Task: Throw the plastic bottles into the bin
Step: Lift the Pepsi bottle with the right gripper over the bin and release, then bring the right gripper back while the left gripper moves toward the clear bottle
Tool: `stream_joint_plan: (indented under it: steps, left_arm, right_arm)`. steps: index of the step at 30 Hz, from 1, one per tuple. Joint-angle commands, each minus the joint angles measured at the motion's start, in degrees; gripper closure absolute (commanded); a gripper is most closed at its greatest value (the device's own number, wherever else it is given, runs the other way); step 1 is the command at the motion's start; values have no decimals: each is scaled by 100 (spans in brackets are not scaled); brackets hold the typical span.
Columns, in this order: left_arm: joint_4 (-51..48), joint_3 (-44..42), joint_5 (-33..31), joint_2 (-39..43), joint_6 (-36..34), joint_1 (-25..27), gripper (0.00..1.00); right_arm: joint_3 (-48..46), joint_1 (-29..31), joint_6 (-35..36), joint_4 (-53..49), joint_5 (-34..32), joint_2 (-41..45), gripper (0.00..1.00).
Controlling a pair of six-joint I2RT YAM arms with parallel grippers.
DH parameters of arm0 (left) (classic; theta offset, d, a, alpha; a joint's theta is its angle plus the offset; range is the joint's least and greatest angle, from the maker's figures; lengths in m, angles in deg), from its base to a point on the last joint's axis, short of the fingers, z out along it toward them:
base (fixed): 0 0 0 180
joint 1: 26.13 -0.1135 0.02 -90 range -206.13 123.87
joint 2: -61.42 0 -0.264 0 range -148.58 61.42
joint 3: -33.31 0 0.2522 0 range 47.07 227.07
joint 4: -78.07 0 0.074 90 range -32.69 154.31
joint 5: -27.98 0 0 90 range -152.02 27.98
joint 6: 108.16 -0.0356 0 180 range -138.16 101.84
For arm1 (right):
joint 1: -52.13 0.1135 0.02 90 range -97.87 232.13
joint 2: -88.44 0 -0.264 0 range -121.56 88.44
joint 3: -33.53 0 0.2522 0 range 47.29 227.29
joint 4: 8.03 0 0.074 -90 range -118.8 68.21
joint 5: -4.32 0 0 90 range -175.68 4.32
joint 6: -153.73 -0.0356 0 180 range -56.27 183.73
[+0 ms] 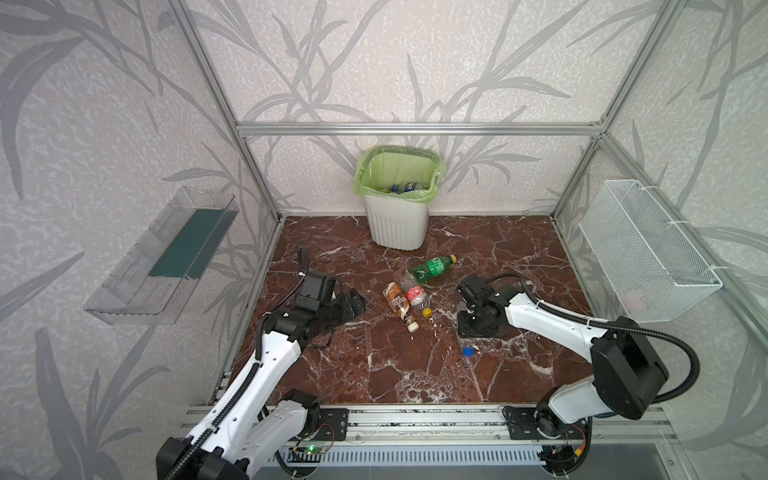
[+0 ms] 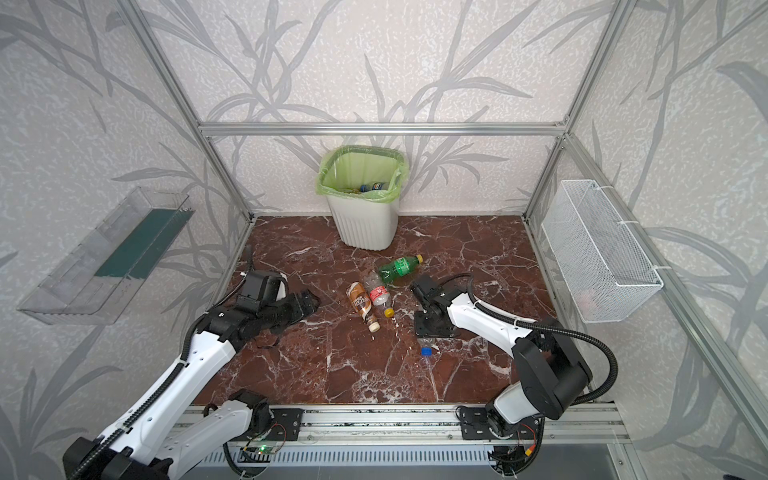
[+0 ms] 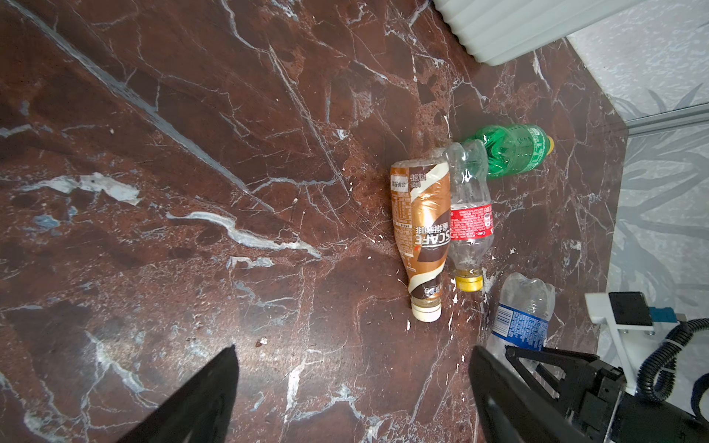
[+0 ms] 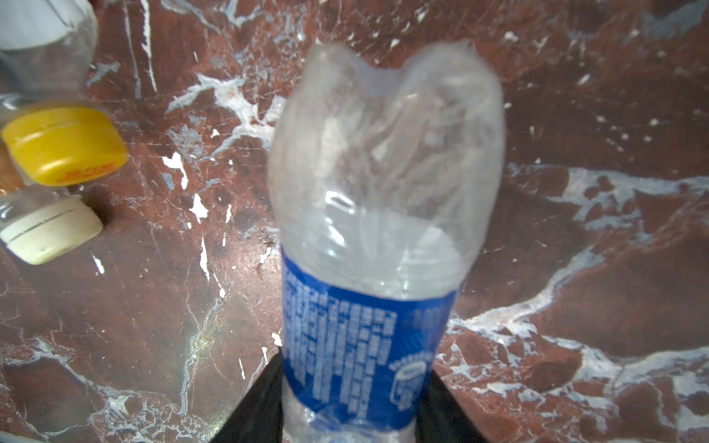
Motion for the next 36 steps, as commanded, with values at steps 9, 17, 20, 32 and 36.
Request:
stream_joint_plan:
  steps: [9,17,20,32,36]
  left_arm:
    - [-8,-50,-170,9,24,-20,7]
    - [-219,301,-198,-30,-63,-25,7]
    - [-323,424,-229,61,-34,-34,7]
    - [-480,392,-752,241,-271,-109,3]
    - [-259,434,-930,-11,-237,-313,1]
  right_arm:
    - [677,-21,38,46,132,592,50]
    - [6830,-289,843,47,233,-1253,39]
    - [11500,-421,717,-1037,-42,-3678,28]
    - [6720,-843,355,782,-168,-1389,21]
    - [4551,-843,217,1231,-296,-147,22]
